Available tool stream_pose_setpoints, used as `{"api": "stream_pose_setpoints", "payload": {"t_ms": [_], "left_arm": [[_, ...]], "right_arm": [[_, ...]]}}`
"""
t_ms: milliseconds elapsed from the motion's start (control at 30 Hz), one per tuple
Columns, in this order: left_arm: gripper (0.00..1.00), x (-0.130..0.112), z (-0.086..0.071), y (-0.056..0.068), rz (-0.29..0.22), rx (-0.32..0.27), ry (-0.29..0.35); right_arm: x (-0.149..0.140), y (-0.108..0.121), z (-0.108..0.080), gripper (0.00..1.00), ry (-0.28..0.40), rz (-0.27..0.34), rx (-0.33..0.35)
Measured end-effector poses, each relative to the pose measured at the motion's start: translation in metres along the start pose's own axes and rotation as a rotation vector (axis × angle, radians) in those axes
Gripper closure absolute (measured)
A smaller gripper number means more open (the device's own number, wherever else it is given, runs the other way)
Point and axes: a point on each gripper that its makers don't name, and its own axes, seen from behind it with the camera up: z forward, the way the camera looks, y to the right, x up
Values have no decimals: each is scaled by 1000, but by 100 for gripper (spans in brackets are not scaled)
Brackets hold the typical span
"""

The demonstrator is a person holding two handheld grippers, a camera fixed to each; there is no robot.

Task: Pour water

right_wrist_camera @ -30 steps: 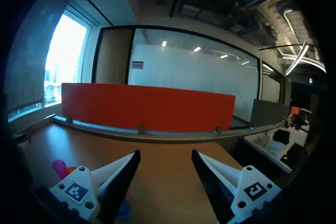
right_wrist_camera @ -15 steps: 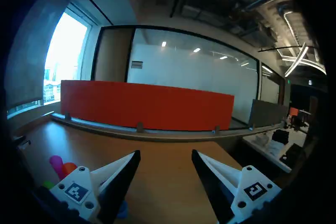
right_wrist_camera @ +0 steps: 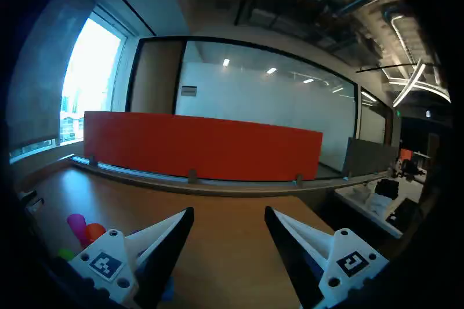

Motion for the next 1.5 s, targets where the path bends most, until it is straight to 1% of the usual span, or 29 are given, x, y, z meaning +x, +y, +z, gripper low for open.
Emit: {"api": "stream_pose_setpoints", "payload": {"t_ms": [300,700,1100,1233,1500], "left_arm": [[13,-1,-1,2,27,1,6],[13,-2,-2,4,30,-10,7],[13,-2,-3,4,31,-10,6],[9,-2,-3,4,31,-9,6],[8,-1,-3,4,30,-10,6]], "right_arm": [[-3,1,0,6,-3,-2,0],[-7,2,-1,6,-13,-1,3],[-7,4,2,6,-12,4,3],[-6,4,3,6,-5,11,8],[-2,12,4,5,23,24,5]]}}
